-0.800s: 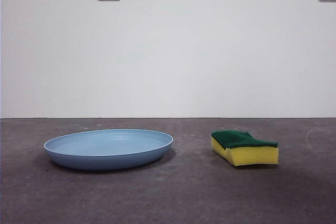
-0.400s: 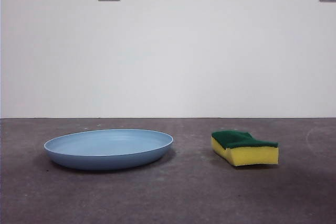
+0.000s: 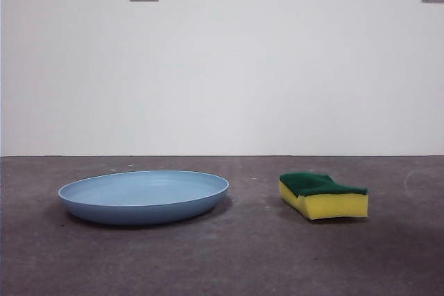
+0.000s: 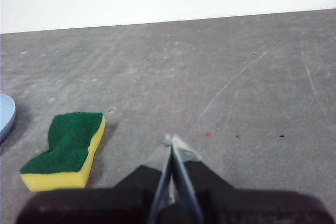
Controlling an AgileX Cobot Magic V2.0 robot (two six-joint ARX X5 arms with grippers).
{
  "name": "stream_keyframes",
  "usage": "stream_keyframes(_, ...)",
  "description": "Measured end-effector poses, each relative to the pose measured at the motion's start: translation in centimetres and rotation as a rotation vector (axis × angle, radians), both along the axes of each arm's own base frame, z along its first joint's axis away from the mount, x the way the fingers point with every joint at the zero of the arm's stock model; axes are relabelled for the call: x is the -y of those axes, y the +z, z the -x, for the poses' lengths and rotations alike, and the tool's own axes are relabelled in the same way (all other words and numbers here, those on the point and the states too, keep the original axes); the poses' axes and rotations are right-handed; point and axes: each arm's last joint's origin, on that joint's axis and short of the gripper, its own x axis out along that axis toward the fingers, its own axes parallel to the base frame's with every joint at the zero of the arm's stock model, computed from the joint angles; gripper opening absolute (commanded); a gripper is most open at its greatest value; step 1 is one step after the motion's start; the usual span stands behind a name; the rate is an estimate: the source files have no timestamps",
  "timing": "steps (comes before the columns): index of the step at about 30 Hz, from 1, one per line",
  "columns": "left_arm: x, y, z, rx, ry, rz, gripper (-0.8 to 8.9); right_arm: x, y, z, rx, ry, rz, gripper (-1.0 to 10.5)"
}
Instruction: Pick up the plate,pick up the cloth,clean the plate with the cloth
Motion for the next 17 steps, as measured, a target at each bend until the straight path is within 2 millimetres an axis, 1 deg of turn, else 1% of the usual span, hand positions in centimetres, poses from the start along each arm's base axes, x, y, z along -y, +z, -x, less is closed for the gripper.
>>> stream_keyframes(17,0.0,-0.02,0.0,-0.001,0.0,0.0,-0.01,0.0,0.0,0.0,-0.001,-0.001,-0.004,0.0)
